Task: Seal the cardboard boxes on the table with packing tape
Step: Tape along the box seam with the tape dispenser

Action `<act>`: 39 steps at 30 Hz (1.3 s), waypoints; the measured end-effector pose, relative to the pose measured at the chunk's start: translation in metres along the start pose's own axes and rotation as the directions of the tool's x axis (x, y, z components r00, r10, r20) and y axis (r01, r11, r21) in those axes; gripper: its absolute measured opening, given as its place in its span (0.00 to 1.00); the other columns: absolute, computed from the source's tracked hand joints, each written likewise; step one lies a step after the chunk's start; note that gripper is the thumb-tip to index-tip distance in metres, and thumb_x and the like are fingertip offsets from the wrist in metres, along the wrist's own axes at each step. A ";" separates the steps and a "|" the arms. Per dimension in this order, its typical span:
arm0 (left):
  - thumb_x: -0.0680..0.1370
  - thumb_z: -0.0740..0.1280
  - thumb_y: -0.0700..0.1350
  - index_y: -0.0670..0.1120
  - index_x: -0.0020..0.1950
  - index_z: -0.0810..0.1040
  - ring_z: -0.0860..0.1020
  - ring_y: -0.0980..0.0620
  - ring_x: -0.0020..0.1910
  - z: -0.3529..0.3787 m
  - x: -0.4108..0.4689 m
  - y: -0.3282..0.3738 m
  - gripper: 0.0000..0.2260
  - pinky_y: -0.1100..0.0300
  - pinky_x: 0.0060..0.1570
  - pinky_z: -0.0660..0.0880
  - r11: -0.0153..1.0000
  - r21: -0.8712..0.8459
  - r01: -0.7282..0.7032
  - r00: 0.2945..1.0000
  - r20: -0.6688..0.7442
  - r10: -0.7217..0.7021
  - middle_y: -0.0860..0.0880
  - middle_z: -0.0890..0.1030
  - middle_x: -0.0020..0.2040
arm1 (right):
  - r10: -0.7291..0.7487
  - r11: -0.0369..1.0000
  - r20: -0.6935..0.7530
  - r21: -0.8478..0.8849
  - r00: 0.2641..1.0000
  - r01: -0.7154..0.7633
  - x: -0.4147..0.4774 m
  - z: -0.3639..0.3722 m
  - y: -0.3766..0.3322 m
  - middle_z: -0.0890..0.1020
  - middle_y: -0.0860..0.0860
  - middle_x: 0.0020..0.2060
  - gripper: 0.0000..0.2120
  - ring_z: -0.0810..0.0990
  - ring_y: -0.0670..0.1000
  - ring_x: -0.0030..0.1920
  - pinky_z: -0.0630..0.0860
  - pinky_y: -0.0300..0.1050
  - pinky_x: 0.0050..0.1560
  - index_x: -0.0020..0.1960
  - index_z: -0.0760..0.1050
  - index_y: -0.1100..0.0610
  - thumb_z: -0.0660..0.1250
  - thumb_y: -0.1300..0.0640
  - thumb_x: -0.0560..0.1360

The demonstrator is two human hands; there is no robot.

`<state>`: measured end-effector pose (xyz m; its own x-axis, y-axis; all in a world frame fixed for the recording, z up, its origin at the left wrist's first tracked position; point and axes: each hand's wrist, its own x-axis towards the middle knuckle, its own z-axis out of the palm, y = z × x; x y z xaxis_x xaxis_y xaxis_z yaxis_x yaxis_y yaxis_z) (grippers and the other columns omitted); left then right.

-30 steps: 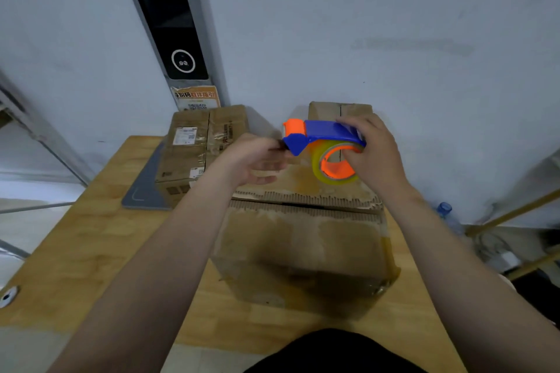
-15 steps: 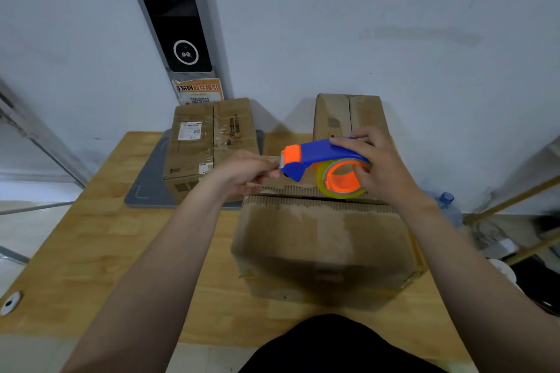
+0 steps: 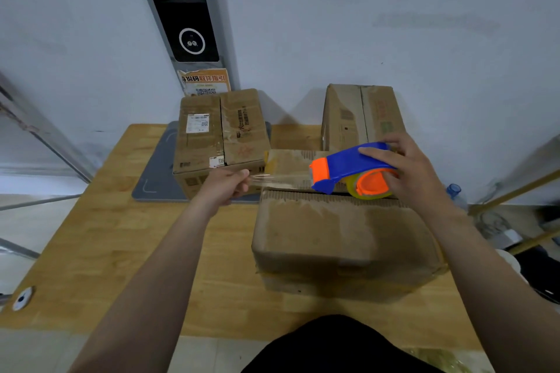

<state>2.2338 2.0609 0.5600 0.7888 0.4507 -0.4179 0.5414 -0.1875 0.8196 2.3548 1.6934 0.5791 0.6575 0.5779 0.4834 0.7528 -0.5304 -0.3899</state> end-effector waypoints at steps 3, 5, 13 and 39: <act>0.83 0.67 0.54 0.45 0.44 0.85 0.79 0.59 0.33 0.007 0.004 -0.011 0.16 0.63 0.39 0.73 0.998 -0.026 -0.056 0.994 -0.095 0.054 0.57 0.82 0.30 | -0.028 0.999 -0.011 -0.024 1.000 0.027 -0.002 0.004 -0.006 0.68 0.54 0.67 0.33 0.70 0.55 0.66 0.74 0.47 0.57 0.69 0.77 0.49 0.70 0.75 0.70; 0.83 0.66 0.53 0.45 0.42 0.85 0.78 0.62 0.30 0.012 0.004 -0.017 0.16 0.67 0.33 0.70 0.995 -0.010 -0.100 0.986 -0.134 0.098 0.57 0.82 0.29 | -0.043 0.998 -0.031 -0.043 0.999 0.042 -0.004 0.005 -0.007 0.69 0.54 0.66 0.33 0.70 0.55 0.66 0.73 0.48 0.57 0.68 0.78 0.50 0.70 0.76 0.69; 0.84 0.65 0.52 0.48 0.38 0.84 0.79 0.62 0.32 0.021 0.004 -0.039 0.17 0.66 0.36 0.71 0.979 0.006 -0.206 0.954 -0.221 0.202 0.53 0.82 0.32 | -0.050 0.998 0.009 -0.039 0.999 0.050 -0.012 0.018 -0.005 0.68 0.54 0.68 0.41 0.68 0.55 0.69 0.73 0.47 0.59 0.71 0.69 0.40 0.75 0.72 0.69; 0.85 0.58 0.58 0.55 0.40 0.76 0.78 0.50 0.36 0.068 0.005 -0.068 0.17 0.57 0.30 0.62 0.876 0.411 -0.252 0.895 -0.246 0.373 0.55 0.78 0.34 | 0.156 0.969 -0.019 0.196 0.988 -0.150 -0.017 0.030 -0.025 0.71 0.53 0.66 0.35 0.68 0.51 0.67 0.78 0.55 0.59 0.64 0.77 0.39 0.68 0.76 0.73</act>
<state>2.2209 2.0167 0.4757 0.8359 0.5481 0.0282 0.3949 -0.6364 0.6626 2.3261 1.7158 0.5571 0.7663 0.4763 0.4311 0.6373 -0.4790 -0.6036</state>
